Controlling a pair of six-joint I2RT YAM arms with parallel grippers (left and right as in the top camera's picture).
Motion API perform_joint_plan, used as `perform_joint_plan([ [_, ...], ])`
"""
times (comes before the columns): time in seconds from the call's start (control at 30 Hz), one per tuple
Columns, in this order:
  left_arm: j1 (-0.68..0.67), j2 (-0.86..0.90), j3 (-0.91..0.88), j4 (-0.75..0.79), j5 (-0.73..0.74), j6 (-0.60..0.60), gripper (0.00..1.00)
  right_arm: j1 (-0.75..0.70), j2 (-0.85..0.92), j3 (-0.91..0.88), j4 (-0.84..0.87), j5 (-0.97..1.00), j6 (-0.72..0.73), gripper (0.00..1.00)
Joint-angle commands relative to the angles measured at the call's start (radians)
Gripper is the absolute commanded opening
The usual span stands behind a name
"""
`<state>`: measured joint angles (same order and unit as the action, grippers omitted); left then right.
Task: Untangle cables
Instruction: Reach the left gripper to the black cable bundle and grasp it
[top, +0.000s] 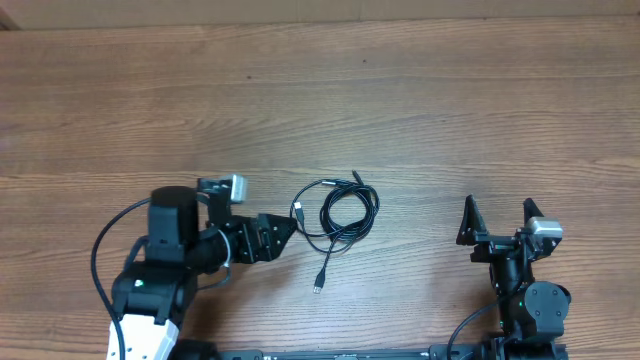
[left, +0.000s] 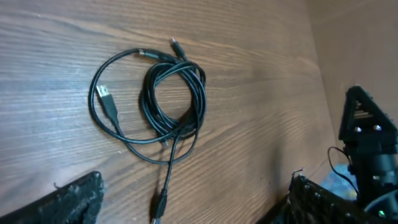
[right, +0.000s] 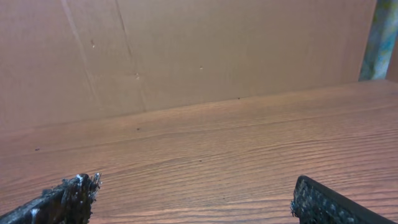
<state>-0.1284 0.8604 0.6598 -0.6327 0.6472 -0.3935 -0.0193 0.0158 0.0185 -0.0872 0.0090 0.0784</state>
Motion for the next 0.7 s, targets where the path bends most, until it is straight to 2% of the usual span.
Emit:
perform_joint_plan([
  [0.0, -0.111, 0.000, 0.075, 0.004, -0.180, -0.138, 0.93, -0.005, -0.002, -0.011, 0.006, 0.014, 0.003, 1.00],
  [0.13, -0.250, 0.026, 0.124, 0.005, -0.353, -0.269, 0.93, -0.005, -0.002, -0.011, 0.006, 0.014, 0.003, 1.00],
  [0.27, -0.383, 0.089, 0.132, 0.034, -0.448, -0.483, 0.92, -0.005, -0.002, -0.011, 0.006, 0.014, 0.003, 1.00],
  [0.37, -0.480, 0.187, 0.132, 0.083, -0.530, -0.679, 0.86, -0.005, -0.002, -0.011, 0.006, 0.014, 0.003, 1.00],
  [0.43, -0.514, 0.246, 0.132, 0.118, -0.606, -0.738, 0.83, -0.005, -0.002, -0.011, 0.006, 0.014, 0.003, 1.00],
  [0.5, -0.538, 0.310, 0.132, 0.162, -0.679, -0.803, 0.86, -0.005, -0.002, -0.011, 0.006, 0.014, 0.003, 1.00],
  [0.57, -0.547, 0.379, 0.132, 0.201, -0.699, -0.919, 0.88, -0.005, -0.002, -0.011, 0.006, 0.014, 0.003, 1.00],
  [0.67, -0.547, 0.467, 0.132, 0.259, -0.621, -1.120, 0.86, -0.005, -0.002, -0.011, 0.006, 0.014, 0.003, 1.00],
])
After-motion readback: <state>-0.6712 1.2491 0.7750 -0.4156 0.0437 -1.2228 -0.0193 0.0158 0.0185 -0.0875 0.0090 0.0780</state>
